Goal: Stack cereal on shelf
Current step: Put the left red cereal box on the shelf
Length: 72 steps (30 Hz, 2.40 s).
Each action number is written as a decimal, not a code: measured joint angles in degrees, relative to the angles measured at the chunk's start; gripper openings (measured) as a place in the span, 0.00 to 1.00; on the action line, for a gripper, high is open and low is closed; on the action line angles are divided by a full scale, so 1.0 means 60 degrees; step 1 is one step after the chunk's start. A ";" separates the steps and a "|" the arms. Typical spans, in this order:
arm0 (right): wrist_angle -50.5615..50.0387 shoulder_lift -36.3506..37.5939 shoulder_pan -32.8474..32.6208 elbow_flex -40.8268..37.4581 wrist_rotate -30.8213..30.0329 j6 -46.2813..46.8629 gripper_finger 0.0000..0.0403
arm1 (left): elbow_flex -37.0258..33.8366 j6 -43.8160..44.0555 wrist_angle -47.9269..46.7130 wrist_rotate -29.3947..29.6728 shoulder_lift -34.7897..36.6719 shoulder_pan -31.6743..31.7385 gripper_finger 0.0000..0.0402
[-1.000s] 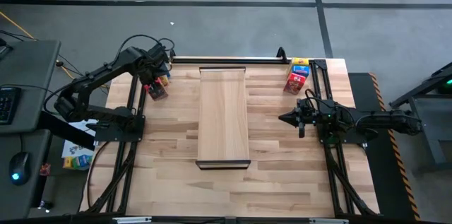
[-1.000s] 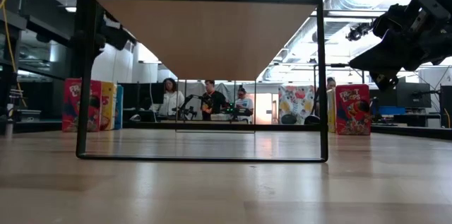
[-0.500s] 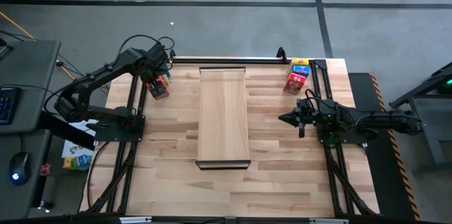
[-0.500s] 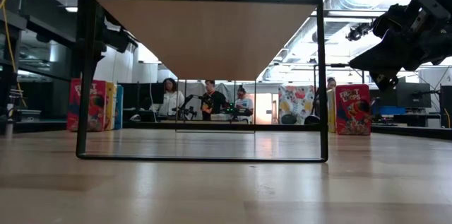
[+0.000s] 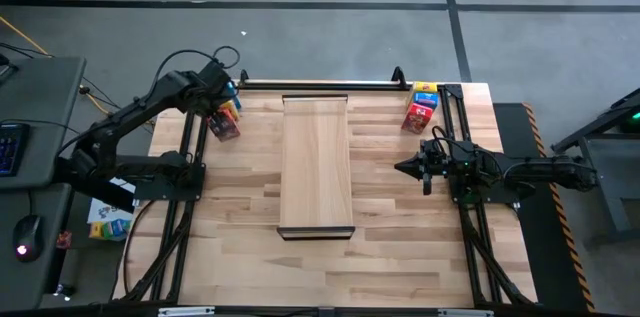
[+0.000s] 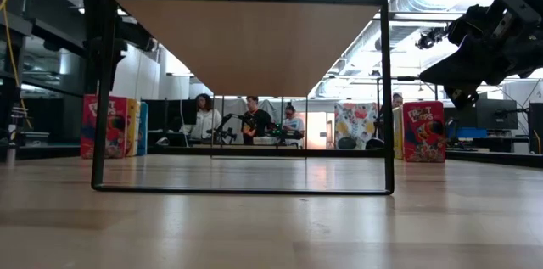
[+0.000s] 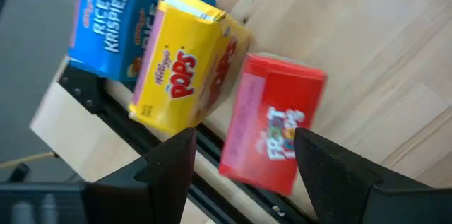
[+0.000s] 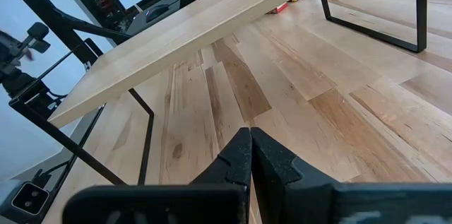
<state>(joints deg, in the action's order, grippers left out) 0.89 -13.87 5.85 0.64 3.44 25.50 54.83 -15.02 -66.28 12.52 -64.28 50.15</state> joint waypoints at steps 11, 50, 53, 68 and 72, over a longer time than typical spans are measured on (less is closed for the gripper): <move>0.0004 0.0003 -0.0003 0.0000 -0.0004 0.0000 0.00 | 0.0000 -0.0190 0.0102 0.0222 0.0154 0.0004 0.70; 0.0000 0.0000 -0.0003 -0.0003 -0.0004 0.0000 0.00 | -0.0004 0.0308 0.0065 -0.0570 -0.1432 0.0007 0.73; 0.0004 0.0002 -0.0001 -0.0001 -0.0004 0.0000 0.00 | -0.0004 0.0310 0.0046 -0.0659 -0.1434 0.0007 0.73; 0.0004 0.0000 0.0000 0.0000 0.0000 0.0000 0.00 | -0.0892 0.0331 0.0202 -0.0560 -0.1438 0.0007 0.73; 0.0002 0.0002 -0.0003 -0.0002 -0.0003 0.0000 0.00 | -0.0900 0.0338 0.0333 -0.0553 -0.1434 0.0007 0.72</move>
<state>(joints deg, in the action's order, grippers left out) 0.90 -13.86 5.83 0.64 3.42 25.50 49.43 -12.99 -64.28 9.20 -72.88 50.19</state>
